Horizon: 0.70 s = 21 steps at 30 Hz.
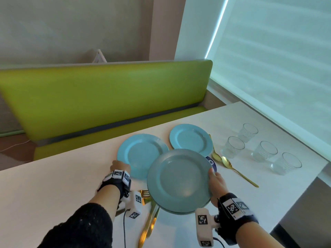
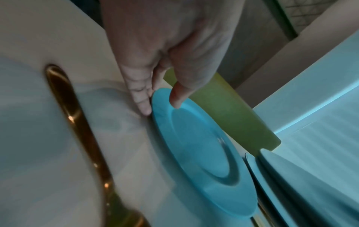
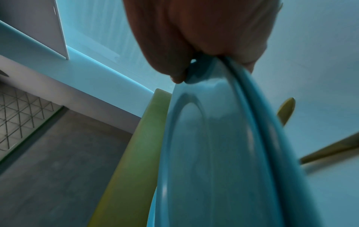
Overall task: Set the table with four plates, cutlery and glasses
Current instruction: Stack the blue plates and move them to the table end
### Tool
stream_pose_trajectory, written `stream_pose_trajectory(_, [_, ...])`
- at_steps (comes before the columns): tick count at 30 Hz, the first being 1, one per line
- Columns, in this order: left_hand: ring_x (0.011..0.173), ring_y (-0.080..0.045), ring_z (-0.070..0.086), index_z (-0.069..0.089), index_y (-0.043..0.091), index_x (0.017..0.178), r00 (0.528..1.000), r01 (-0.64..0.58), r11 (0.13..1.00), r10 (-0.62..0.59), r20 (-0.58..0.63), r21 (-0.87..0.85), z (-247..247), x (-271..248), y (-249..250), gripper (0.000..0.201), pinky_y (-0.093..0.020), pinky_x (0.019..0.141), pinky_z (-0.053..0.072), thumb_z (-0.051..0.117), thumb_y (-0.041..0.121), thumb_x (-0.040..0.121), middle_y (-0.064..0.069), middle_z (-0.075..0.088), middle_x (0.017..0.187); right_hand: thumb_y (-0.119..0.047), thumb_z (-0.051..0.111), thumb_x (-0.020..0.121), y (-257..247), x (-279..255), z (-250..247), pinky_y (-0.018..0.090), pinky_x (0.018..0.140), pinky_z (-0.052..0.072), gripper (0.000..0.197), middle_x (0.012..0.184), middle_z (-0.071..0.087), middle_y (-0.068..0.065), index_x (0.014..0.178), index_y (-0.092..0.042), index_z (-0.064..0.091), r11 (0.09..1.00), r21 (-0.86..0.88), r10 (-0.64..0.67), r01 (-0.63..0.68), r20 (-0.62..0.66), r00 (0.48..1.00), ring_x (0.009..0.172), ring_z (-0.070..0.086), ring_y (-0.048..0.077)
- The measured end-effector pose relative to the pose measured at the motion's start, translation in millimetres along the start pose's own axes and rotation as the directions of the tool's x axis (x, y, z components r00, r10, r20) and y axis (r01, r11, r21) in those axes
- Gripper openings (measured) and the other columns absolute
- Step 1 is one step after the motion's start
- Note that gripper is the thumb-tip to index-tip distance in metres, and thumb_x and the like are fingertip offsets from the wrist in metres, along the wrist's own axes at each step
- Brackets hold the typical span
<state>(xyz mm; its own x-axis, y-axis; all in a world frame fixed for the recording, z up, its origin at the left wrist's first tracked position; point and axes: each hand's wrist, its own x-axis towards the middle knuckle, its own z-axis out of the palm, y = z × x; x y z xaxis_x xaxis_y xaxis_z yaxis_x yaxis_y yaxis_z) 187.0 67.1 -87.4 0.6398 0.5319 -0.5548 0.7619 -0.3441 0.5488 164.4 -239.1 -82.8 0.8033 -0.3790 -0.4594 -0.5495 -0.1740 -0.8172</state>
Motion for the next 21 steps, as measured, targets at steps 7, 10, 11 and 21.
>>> stream_pose_trajectory(7, [0.115, -0.036, 0.057, 0.057, -0.002, 0.123, 0.988, -0.032, 0.992, 0.050, 0.147, -0.125, -5, 11, 0, 0.043, -0.035, 0.096, 0.044, 0.048, 0.029, 0.094, -0.020, 0.060, 0.127, -0.048, 0.036, 0.093, -11, -19, 11, 0.055, 0.089, 0.052, 0.047, 0.108, 0.066, 0.015, 0.110, -0.011, 0.058, 0.999, 0.007, 0.038, -0.038, 0.034, 0.999, 0.097, 0.065, 0.034])
stream_pose_trajectory(10, [0.112, -0.038, 0.057, 0.055, -0.003, 0.124, 0.994, -0.036, 0.970, 0.060, 0.095, -0.241, -7, 7, 6, 0.045, -0.039, 0.097, 0.047, 0.043, 0.029, 0.094, -0.022, 0.060, 0.125, -0.047, 0.034, 0.095, -21, -25, 16, 0.055, 0.092, 0.050, 0.047, 0.113, 0.063, 0.017, 0.112, -0.011, 0.057, 0.999, 0.010, 0.034, -0.034, 0.043, 0.999, 0.103, 0.062, 0.037])
stream_pose_trajectory(11, [0.111, -0.039, 0.058, 0.053, -0.001, 0.125, 0.995, -0.041, 0.951, 0.067, 0.077, -0.306, -7, 7, 9, 0.044, -0.041, 0.097, 0.048, 0.042, 0.026, 0.092, -0.022, 0.060, 0.125, -0.045, 0.034, 0.096, -26, -25, 17, 0.055, 0.095, 0.048, 0.046, 0.117, 0.061, 0.018, 0.114, -0.009, 0.056, 1.000, 0.007, 0.018, -0.018, 0.042, 0.999, 0.107, 0.059, 0.037])
stream_pose_trajectory(21, [0.114, -0.038, 0.052, 0.043, -0.006, 0.127, 0.988, -0.151, 0.810, 0.114, -0.100, -0.566, -24, -25, 29, 0.041, -0.036, 0.089, 0.041, 0.031, 0.024, 0.100, -0.025, 0.054, 0.125, -0.046, 0.031, 0.097, -87, -3, 28, 0.044, 0.092, 0.048, 0.049, 0.108, 0.054, 0.011, 0.124, -0.008, 0.048, 0.994, 0.107, -0.029, 0.023, 0.052, 0.998, 0.099, 0.055, 0.029])
